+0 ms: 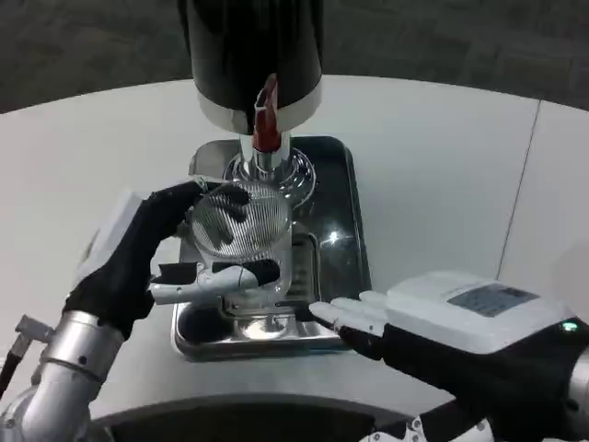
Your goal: Grasp the cup under the faucet to collect the drink, then remove the cup.
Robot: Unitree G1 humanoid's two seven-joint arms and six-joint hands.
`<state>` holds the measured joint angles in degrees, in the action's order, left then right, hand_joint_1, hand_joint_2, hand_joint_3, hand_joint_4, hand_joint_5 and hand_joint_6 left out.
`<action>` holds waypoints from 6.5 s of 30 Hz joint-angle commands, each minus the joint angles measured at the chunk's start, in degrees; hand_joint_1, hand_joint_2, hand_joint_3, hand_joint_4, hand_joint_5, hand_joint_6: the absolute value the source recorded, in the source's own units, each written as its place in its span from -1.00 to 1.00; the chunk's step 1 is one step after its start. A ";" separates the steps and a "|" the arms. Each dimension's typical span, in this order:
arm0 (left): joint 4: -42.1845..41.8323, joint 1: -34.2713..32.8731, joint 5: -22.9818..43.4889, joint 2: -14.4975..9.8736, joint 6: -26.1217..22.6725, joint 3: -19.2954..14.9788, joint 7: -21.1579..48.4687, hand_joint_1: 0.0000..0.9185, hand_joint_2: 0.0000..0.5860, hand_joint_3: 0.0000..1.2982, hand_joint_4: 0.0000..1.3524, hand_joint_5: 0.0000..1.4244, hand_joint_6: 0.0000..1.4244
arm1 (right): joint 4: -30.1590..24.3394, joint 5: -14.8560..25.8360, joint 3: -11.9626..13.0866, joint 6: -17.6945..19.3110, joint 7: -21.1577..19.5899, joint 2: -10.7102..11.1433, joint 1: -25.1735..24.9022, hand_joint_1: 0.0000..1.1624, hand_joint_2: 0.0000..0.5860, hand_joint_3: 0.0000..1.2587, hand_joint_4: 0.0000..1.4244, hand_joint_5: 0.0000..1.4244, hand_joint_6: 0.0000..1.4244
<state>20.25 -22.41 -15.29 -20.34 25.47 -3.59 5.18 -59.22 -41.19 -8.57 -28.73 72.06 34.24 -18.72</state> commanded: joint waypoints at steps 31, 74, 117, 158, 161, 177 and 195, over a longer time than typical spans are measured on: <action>18.54 -13.52 -7.42 -0.87 0.29 6.54 -12.41 0.38 -0.79 -0.02 -0.15 0.13 0.03 | -0.78 0.57 6.95 6.10 3.90 -4.80 4.25 -0.26 0.47 -1.00 -1.00 -1.00 -1.00; 15.61 -9.87 -2.20 -3.34 1.71 6.97 -6.44 -0.46 -0.99 -1.00 -1.00 -0.82 -0.79 | -0.78 -0.41 8.88 8.81 5.31 -9.61 5.34 -0.24 0.52 -1.00 -1.00 -1.00 -1.00; -32.44 0.90 23.60 -2.64 -22.66 -4.38 9.56 -1.00 -0.68 -0.44 -0.65 -0.56 -0.62 | -0.78 -2.60 8.27 8.39 5.11 -11.08 6.20 -0.24 0.52 -0.99 -1.00 -1.00 -1.00; -26.34 -8.00 16.62 -7.24 -18.87 3.77 21.72 -1.00 -0.71 -0.79 -0.88 -0.77 -0.85 | -0.78 -2.81 8.05 7.50 4.74 -11.79 6.08 -0.21 0.55 -0.99 -1.00 -1.00 -1.00; -25.35 -8.12 14.64 -8.19 -16.95 4.13 21.84 -1.00 -0.70 -0.79 -0.88 -0.77 -0.85 | -0.78 -2.81 8.13 7.53 4.74 -12.06 6.13 -0.21 0.55 -0.99 -1.00 -1.00 -1.00; -18.88 -8.51 10.27 -10.83 -9.50 6.01 21.81 -1.00 -0.67 -0.80 -0.88 -0.77 -0.86 | -0.78 -4.07 7.71 6.07 4.55 -13.69 6.99 -0.21 0.55 -0.99 -1.00 -1.00 -1.00; -17.18 -10.45 6.46 -10.94 -6.33 8.47 21.11 -1.00 -0.62 -0.79 -0.90 -0.77 -0.89 | -0.78 -3.41 6.59 3.60 2.39 -12.40 7.53 -0.14 0.59 -0.99 -1.00 -1.00 -1.00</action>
<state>2.35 -33.11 -7.24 -30.78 17.82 2.90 24.58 -59.25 -44.80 -1.53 -24.78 75.43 21.29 -11.68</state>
